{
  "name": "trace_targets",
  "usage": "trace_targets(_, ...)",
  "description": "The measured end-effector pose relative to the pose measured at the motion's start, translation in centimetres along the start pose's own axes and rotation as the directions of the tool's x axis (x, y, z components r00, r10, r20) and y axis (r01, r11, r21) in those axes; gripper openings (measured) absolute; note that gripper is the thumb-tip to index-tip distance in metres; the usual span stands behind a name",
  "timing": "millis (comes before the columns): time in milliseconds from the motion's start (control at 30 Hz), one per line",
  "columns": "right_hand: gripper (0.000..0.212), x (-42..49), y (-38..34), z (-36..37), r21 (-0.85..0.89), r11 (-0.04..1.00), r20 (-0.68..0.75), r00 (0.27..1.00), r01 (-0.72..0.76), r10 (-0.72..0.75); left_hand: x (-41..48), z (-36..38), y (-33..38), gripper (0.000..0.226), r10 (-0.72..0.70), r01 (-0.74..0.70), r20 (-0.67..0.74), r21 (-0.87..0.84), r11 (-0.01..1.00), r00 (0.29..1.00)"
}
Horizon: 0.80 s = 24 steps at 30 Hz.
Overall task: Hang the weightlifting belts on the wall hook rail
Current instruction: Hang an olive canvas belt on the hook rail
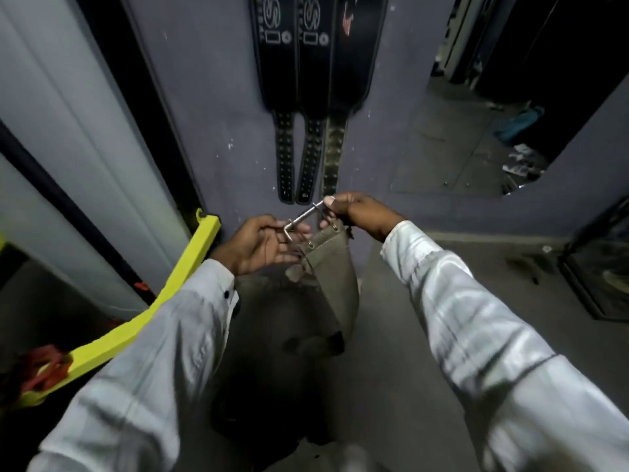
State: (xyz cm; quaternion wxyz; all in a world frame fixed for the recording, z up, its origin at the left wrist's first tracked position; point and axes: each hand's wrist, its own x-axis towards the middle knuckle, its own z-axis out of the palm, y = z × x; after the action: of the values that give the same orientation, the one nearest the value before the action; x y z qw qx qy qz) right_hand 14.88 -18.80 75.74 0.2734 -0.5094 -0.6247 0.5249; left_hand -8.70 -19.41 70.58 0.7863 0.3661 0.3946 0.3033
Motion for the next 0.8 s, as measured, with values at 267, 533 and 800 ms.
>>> trace_targets(267,0.033,0.2,-10.7,-2.0,0.211,0.953,-0.275,0.949,0.218,-0.156,-2.0,3.6,5.8,0.053,0.316,-0.322,0.066,0.255,0.912,0.946)
trace_targets(533,0.024,-1.1,-15.6,-2.6,0.067,0.931,-0.248,0.910,0.358,-0.332,-3.3,9.7,13.2,0.027,0.750,-0.691,-0.092,0.328,0.644,0.655)
trace_targets(800,0.042,0.7,-17.5,-3.8,-0.193,0.862,-0.375,0.777,0.468,-0.505,-2.7,12.0,17.8,0.038,0.843,-0.797,-0.097,0.286,0.532,0.528)
